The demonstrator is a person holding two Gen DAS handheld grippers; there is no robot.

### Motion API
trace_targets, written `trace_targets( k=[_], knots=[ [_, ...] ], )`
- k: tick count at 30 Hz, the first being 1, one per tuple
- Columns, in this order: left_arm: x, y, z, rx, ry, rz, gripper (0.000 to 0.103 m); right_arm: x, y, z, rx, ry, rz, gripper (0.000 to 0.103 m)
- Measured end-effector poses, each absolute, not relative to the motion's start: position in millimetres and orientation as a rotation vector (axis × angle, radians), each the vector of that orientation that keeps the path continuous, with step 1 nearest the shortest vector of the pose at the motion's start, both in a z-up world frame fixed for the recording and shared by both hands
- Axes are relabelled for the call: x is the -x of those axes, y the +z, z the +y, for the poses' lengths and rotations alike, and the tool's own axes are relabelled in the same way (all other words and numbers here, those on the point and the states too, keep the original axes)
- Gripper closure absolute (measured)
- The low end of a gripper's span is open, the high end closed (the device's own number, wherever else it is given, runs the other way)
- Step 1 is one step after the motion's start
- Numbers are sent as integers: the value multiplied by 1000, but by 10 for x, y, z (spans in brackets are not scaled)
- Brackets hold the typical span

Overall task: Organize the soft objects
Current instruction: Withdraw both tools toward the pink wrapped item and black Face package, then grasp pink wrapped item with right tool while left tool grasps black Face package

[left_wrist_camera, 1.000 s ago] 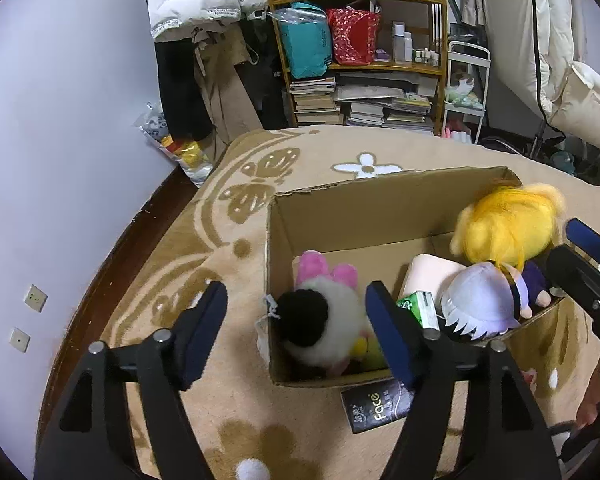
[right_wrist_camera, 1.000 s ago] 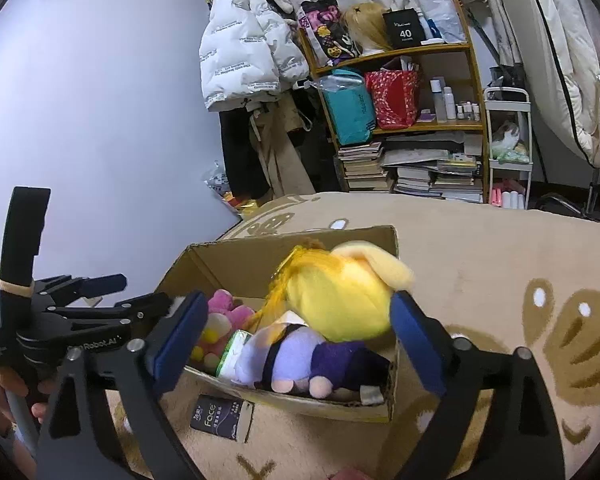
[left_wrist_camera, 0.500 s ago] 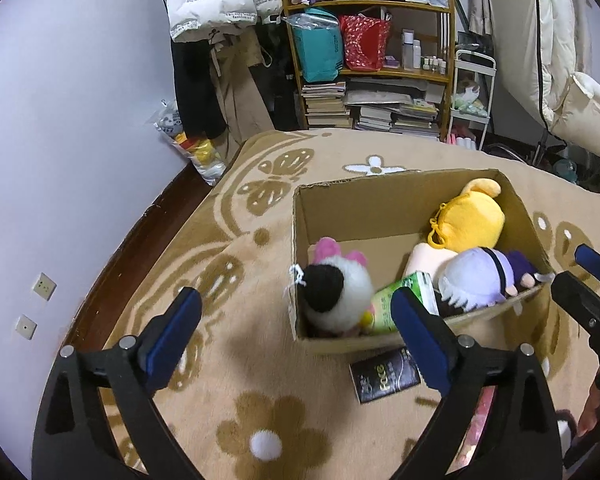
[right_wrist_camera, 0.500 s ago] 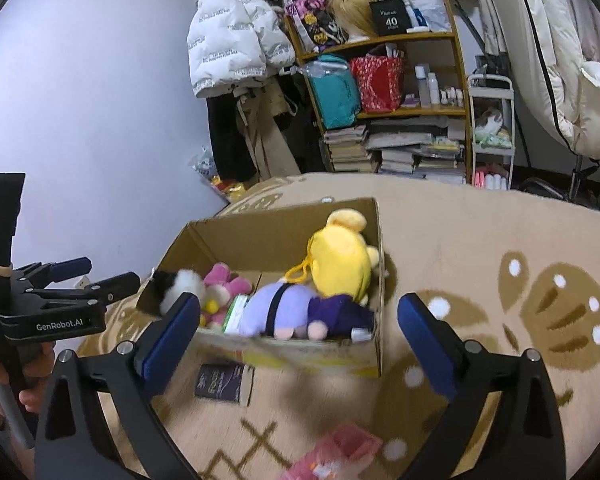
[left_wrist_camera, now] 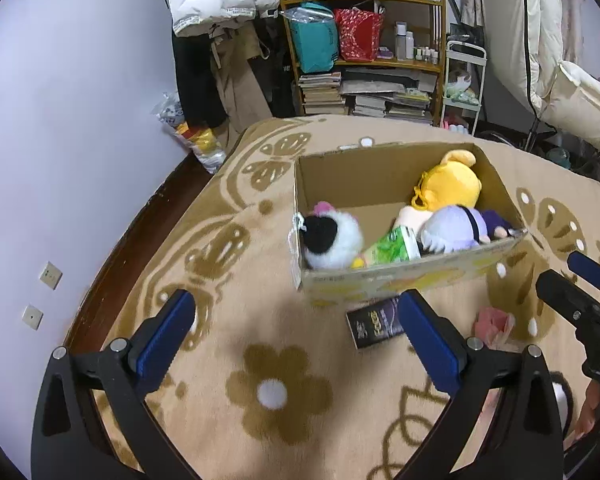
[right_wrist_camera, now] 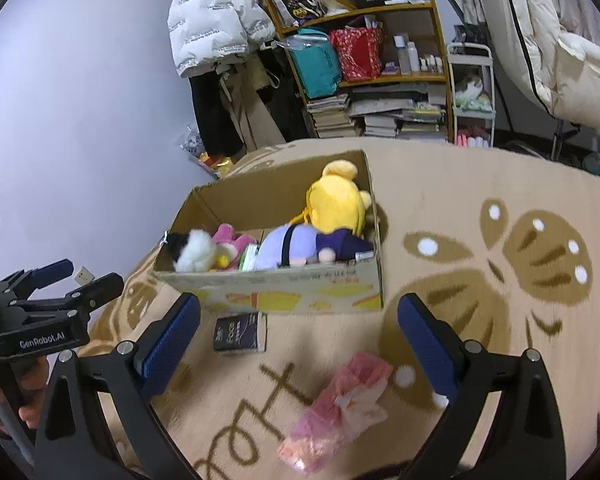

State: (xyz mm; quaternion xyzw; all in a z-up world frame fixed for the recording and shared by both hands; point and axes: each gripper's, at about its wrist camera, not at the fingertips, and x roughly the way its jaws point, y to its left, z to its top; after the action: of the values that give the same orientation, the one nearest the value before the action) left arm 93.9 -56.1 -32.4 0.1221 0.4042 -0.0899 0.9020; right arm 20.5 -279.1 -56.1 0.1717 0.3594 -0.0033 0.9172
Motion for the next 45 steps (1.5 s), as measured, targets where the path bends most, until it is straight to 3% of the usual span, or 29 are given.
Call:
trace_targets(
  k=[12,29,32,45],
  knots=[
    [-651,-466,-584,-304,-192,913,3,-54,-723,-2704,-405,-41,834,0],
    [-919,-843,-676,-274,-211,1011,3,-258,-1216,-2829,-498,-110,1014,0],
    [-975,-910,-706,-275,-210,1024,3,-304,-1273,-2844,-492,-128,1025,11],
    [-1181,-1148,-817,-256,-220,1075,3,-473,-1606,-2882,-503,-179,1140,14]
  ],
)
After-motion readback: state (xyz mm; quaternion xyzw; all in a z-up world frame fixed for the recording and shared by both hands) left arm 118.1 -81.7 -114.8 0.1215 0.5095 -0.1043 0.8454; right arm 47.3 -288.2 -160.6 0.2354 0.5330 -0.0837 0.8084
